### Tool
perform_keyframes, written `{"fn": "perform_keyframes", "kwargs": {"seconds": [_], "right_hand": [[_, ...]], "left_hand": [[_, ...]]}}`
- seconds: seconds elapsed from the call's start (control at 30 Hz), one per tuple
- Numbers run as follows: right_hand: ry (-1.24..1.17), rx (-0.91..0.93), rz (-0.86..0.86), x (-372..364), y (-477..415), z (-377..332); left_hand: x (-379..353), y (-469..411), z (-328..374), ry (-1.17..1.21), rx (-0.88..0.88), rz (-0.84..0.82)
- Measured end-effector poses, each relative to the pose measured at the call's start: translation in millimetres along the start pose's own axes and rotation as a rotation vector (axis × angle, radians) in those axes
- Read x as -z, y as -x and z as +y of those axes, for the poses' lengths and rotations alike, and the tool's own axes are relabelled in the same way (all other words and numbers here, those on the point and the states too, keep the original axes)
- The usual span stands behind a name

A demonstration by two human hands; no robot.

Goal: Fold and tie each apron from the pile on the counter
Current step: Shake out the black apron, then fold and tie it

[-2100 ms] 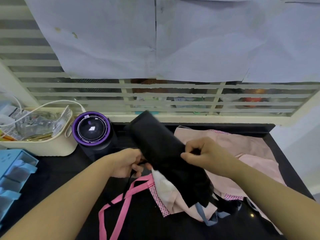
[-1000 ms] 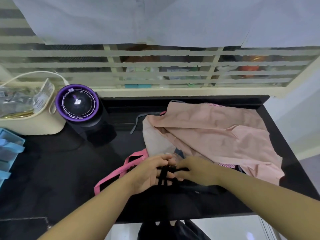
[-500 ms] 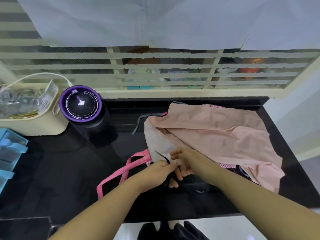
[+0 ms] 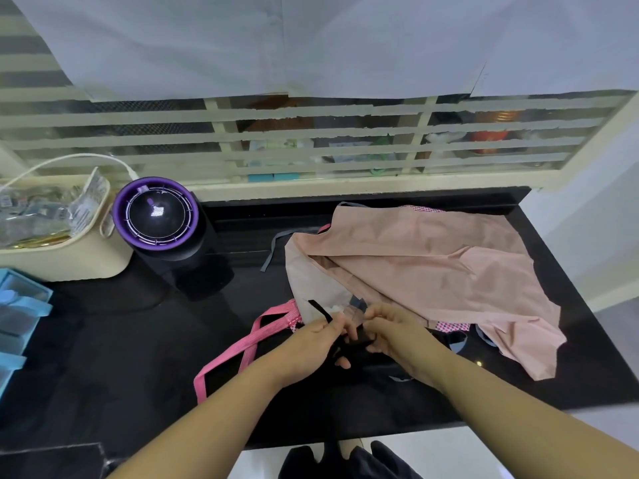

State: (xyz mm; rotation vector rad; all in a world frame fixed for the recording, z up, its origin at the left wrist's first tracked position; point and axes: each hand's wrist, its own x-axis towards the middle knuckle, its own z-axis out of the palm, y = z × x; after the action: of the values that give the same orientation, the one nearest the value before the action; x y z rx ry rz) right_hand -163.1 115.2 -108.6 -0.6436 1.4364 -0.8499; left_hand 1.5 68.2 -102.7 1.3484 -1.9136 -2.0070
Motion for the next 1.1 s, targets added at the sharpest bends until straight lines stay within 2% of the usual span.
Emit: {"fn": "perform_keyframes", "kwargs": {"seconds": [0.07, 0.23, 0.43, 0.5, 0.57, 0.67, 0.73, 0.83, 0.97, 1.03, 1.1], "right_hand": [[-0.249, -0.058, 0.057, 2, 2, -2], [-0.694, -0.015, 0.233, 9, 5, -18], [-0.748, 0.137, 0.418, 23, 17, -39], [-0.773, 0.098, 0.388, 22, 21, -41], [-0.775, -0.067, 0.251, 16, 28, -38], [-0.525, -0.358, 0.021, 1, 40, -20], [-0.337, -0.484, -0.104, -10, 47, -5], [-0.173, -0.571, -0.208, -26, 48, 15], [-0.011, -0.582, -0.311, -29, 46, 17], [0.201, -0.529, -0.379, -22, 49, 9], [0.441, -0.416, -0.388, -11, 53, -5]], "left_hand": [[0, -3, -5, -0.078, -0.049, 0.015], [2, -8, -6, -0.209, -0.062, -0.002], [2, -17, -1, -0.202, 0.062, -0.052], [1, -21, 2, -0.132, 0.134, -0.082], [-1, -25, 4, -0.02, 0.201, -0.121], [0, -30, 4, 0.154, 0.243, -0.164], [2, -31, 5, 0.232, 0.279, -0.143], [2, -29, 8, 0.247, 0.324, -0.144], [-2, -25, 12, 0.241, 0.333, -0.097], [-4, -20, 15, 0.044, 0.263, -0.074], [-5, -16, 16, -0.318, 0.094, -0.035]]}}
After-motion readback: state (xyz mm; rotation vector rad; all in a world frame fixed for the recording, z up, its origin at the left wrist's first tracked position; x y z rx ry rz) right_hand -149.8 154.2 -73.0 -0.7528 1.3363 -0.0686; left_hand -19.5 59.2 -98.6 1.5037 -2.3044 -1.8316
